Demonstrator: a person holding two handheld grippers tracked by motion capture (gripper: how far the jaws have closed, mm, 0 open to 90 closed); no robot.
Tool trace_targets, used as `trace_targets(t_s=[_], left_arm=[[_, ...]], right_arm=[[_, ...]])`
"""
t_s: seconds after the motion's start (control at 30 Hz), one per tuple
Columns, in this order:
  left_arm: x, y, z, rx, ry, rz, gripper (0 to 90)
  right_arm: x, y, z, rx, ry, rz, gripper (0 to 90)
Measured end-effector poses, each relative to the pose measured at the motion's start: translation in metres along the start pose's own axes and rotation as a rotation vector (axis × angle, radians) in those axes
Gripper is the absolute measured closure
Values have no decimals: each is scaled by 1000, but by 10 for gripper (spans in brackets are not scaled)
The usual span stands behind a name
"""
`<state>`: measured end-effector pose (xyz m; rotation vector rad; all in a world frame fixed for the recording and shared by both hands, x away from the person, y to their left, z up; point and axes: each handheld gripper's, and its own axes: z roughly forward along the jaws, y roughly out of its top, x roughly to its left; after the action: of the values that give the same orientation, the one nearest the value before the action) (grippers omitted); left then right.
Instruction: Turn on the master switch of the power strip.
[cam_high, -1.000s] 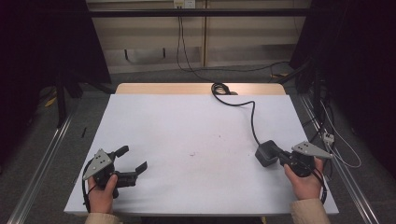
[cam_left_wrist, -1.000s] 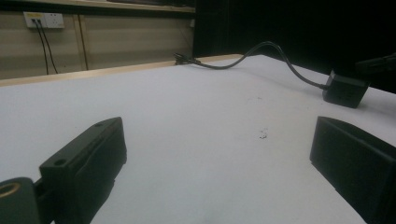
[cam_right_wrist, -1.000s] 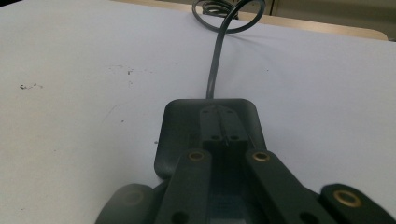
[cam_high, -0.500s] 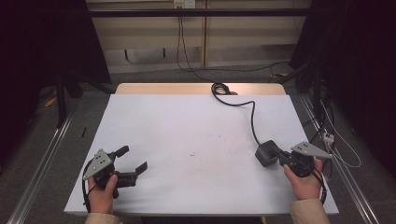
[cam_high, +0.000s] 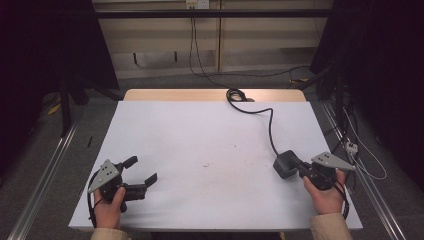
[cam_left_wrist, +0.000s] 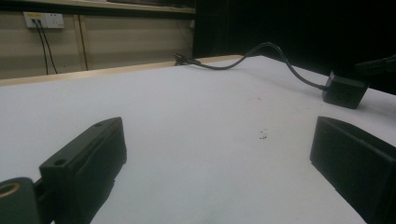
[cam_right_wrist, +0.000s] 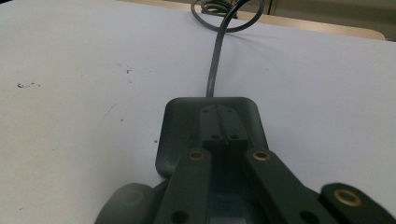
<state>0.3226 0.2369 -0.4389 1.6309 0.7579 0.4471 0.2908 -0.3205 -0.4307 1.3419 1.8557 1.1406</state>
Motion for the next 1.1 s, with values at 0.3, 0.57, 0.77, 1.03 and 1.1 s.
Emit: trace_targets(t_s=[0.3, 0.57, 0.77, 1.03, 1.1], left_arm=[[0, 0, 0, 1, 1, 2, 35], [1, 0, -1, -3, 7, -3, 35], [1, 0, -1, -3, 6, -1, 35], [0, 1, 0, 0, 4, 6, 35], [0, 1, 0, 2, 4, 7, 35]], right_arm=[[1, 0, 0, 0, -5, -6, 900], [0, 1, 0, 4, -1, -7, 900], [1, 2, 0, 4, -8, -13, 900], [1, 2, -1, -1, -4, -4, 900], [1, 2, -1, -1, -4, -6, 900]])
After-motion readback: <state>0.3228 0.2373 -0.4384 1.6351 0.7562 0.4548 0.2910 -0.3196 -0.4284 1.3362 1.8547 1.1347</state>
